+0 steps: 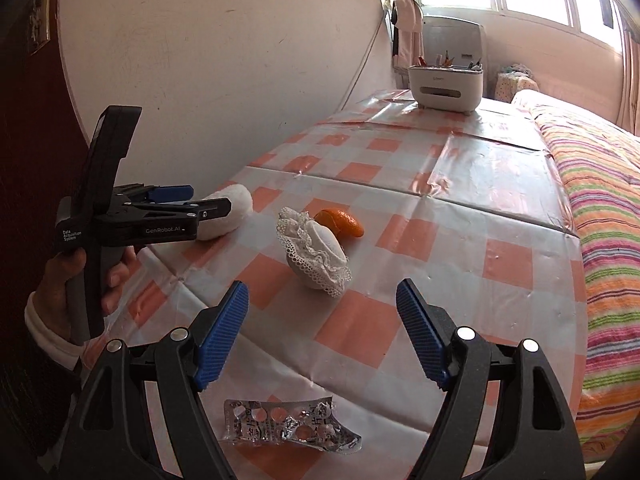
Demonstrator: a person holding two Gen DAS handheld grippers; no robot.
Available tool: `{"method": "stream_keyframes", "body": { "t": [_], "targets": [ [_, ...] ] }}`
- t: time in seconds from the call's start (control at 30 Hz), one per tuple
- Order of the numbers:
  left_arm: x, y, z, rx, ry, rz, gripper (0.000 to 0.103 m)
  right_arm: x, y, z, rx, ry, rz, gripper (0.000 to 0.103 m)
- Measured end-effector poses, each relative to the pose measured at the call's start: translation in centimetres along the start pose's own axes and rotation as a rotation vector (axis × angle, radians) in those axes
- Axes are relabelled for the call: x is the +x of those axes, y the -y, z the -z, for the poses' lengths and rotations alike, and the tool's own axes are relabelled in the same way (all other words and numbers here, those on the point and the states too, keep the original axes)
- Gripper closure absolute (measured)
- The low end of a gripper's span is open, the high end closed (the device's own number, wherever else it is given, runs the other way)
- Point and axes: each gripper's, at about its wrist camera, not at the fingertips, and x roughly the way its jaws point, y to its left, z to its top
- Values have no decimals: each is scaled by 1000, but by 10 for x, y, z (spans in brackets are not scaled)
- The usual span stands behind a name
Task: Collect trash
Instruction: 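Grasp the white fluffy ball with the left gripper while the right grasps the lace-covered ball, then carry the fluffy ball and lace-covered ball with both grippers to the bin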
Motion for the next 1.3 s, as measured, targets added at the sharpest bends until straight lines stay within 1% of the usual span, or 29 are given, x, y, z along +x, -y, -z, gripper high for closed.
{"method": "stream_keyframes", "body": {
  "t": [0.17, 0.27, 0.33, 0.47, 0.6, 0.63, 0.67, 0.7, 0.73, 0.77, 0.87, 0.9, 0.93, 0.97, 1.0, 1.1, 1.17, 1.3],
  "targets": [
    [19, -4, -2, 25, -37, -19, 28, 37, -11, -15, -110, -72, 9, 27],
    [30, -5, -2, 41, -57, -20, 28, 54, -9, -19, -111, -105, -3, 27],
    [35, -3, -3, 64, -55, -41, 28, 63, -7, -19, -108, -124, -2, 27],
    [42, -1, -4, 91, -52, -57, 28, 79, -4, -19, -118, -158, 11, 27],
    [49, -5, -6, 85, -52, -72, 28, 93, -3, -19, -120, -191, 2, 27],
    [51, -6, -6, 82, -53, -73, 28, 95, -3, -18, -124, -199, 4, 29],
    [52, -7, -6, 78, -52, -76, 28, 96, -4, -18, -128, -201, 6, 35],
    [55, -8, -7, 75, -54, -82, 28, 97, -4, -17, -128, -205, 1, 39],
    [56, -9, -8, 71, -56, -89, 28, 99, -4, -17, -125, -210, -7, 50],
    [58, -9, -8, 66, -58, -95, 28, 100, -3, -17, -120, -214, -8, 57],
    [62, -11, -9, 49, -58, -111, 28, 98, -1, -16, -109, -208, -8, 62],
    [63, -11, -9, 45, -55, -116, 29, 97, 0, -16, -106, -204, -6, 63],
    [64, -12, -9, 42, -55, -124, 30, 95, 0, -16, -100, -200, -5, 63],
    [64, -13, -8, 38, -51, -136, 36, 93, 2, -16, -91, -196, -9, 63],
    [64, -14, -8, 32, -49, -151, 45, 90, 3, -16, -80, -191, -14, 63],
    [61, -21, -8, -12, -45, -131, 52, 80, 7, -15, -54, -170, -17, 63],
    [59, -24, -8, -34, -42, -130, 53, 72, 10, -13, -35, -155, -22, 63],
    [53, -22, -5, -45, -31, -133, 56, 54, 13, -7, -3, -130, -25, 63]
  ]
}}
